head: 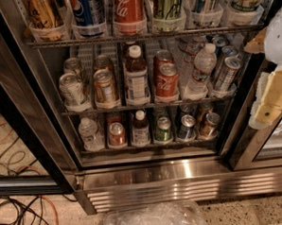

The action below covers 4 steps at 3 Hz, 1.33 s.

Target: Pick redbull can from top shelf of fridge

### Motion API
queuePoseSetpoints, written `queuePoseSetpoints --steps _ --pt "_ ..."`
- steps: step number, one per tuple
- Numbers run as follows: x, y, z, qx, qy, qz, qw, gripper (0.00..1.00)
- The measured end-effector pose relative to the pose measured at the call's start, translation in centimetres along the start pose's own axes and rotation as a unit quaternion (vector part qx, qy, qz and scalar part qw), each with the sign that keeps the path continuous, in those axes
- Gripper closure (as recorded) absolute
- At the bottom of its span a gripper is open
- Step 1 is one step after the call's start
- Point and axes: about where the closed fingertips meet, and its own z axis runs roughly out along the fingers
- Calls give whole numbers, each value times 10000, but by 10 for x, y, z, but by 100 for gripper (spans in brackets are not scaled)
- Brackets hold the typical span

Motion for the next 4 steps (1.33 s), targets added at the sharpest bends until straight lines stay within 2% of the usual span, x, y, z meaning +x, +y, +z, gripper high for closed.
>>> queuePoseSetpoints --steps 1,2,3,4 --pt "0 0 0 0 0 0 10000 0" --pt "-6 1 3 95 -146 4 9998 0" --pt "-17 5 9 275 -628 192 9975 0" --pt "-30 12 19 479 -1398 576 9873 0"
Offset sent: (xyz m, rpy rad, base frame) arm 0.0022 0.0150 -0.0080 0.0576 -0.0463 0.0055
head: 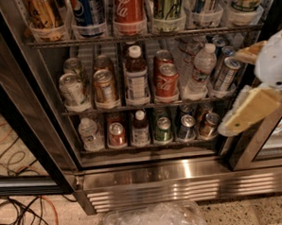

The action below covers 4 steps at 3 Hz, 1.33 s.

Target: Pick redbull can from top shelf of fridge

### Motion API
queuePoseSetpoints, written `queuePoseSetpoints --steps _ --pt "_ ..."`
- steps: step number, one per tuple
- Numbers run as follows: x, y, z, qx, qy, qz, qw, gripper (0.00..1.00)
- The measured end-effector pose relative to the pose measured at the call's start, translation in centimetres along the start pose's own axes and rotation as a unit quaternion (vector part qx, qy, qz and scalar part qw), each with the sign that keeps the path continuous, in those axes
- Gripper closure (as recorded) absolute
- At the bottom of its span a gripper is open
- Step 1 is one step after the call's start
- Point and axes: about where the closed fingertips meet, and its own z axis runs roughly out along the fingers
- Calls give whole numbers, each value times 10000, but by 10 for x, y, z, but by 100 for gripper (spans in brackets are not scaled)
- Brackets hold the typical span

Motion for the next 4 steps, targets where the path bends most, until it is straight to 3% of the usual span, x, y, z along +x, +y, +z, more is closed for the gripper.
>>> queuePoseSetpoints --steps 1,2,3,4 --pt "-15 10 17 216 -737 408 9962 0" --pt "-30 10 31 568 -1366 529 9876 0" --pt "-41 -8 25 927 -1592 576 9812 0" --pt "-41 -8 25 928 -1582 573 9814 0"
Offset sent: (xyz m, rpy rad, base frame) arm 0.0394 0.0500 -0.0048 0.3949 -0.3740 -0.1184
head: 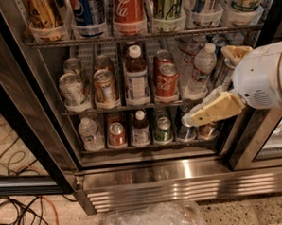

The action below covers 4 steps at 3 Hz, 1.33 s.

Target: Pick redbull can from top shelf of fridge

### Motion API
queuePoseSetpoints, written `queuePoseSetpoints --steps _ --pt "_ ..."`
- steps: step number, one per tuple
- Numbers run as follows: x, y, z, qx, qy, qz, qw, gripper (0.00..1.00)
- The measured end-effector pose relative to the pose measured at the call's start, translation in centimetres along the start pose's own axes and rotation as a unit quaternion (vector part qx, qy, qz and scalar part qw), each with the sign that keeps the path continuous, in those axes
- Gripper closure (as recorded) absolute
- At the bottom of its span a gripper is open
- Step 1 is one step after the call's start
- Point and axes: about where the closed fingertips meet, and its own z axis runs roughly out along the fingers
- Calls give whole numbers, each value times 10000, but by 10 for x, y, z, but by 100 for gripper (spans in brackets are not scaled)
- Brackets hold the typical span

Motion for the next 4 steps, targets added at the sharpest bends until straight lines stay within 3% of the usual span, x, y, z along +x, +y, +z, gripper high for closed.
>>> queuePoseSetpoints --steps 1,2,3,4 --pt "-1 -4 5 268 -207 169 9993 0" --pt "8 13 20 679 -481 357 9959 0" --pt "22 8 31 1260 -747 618 9873 0" --pt "19 -1 24 1665 -820 674 9803 0"
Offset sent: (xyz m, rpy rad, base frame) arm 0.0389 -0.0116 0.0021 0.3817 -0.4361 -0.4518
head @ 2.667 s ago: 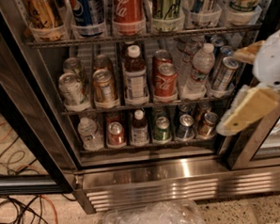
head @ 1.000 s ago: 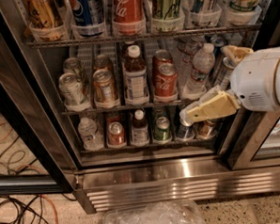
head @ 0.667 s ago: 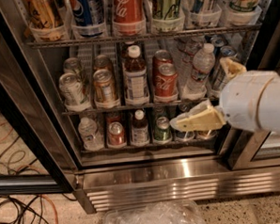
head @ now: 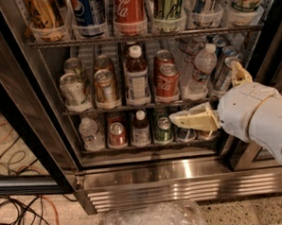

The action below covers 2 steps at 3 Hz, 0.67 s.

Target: Pick redbull can from top shelf of fridge

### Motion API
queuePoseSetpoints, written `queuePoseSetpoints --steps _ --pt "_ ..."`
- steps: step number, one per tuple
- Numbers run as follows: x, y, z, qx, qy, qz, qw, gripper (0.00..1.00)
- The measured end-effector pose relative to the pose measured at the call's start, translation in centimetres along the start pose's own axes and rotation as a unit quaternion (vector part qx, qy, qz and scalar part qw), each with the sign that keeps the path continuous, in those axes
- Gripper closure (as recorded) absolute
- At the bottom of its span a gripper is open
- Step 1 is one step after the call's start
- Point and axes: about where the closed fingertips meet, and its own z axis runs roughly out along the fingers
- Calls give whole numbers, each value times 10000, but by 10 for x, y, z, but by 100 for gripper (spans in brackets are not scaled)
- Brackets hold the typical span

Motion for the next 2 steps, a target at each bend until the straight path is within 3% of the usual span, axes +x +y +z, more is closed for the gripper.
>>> queuePoseSetpoints --steps 2 --pt "-5 0 2 28 -57 101 9999 0"
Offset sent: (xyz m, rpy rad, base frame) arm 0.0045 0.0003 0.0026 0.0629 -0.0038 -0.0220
